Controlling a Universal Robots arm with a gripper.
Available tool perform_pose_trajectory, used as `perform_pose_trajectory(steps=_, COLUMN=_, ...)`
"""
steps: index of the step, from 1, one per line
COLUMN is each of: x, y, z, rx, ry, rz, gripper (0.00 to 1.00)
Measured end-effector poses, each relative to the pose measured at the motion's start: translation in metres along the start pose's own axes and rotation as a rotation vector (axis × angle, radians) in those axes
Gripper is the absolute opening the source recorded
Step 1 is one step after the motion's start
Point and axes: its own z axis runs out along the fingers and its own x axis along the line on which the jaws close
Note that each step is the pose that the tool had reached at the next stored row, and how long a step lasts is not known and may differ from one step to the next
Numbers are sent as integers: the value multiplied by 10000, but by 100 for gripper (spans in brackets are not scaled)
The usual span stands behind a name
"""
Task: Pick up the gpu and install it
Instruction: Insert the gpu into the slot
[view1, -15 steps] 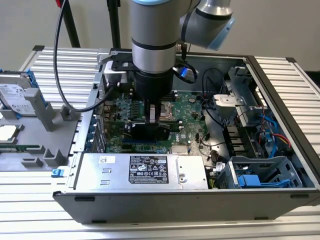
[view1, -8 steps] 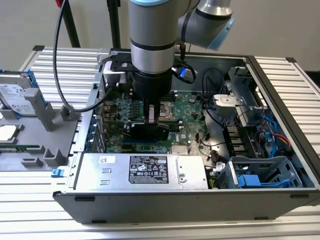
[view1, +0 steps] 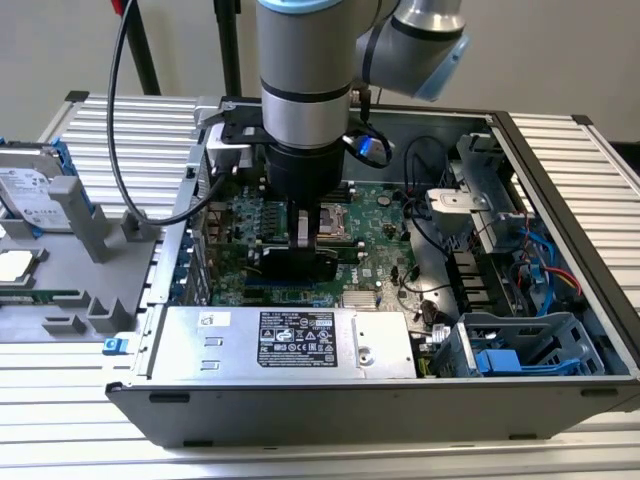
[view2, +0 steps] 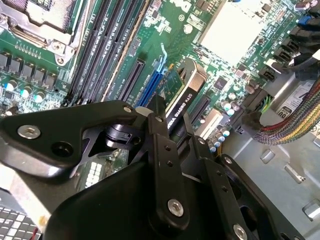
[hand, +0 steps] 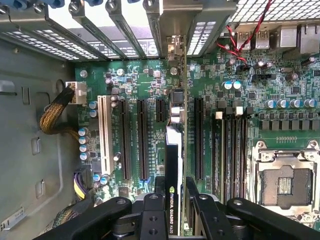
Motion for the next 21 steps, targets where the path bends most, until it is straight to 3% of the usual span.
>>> perform_pose_trajectory(steps=3, x=-7, y=-1, z=-31, rx=2, ry=-4, rz=-8, gripper=0)
perform_pose_trajectory(steps=9, x=-41, y=1, z=-29, rx=6, ry=-4, rz=-107, gripper=0)
perform_pose_trajectory(steps=21, x=-58, y=10, z=46, rx=5, ry=4, rz=-109, gripper=0)
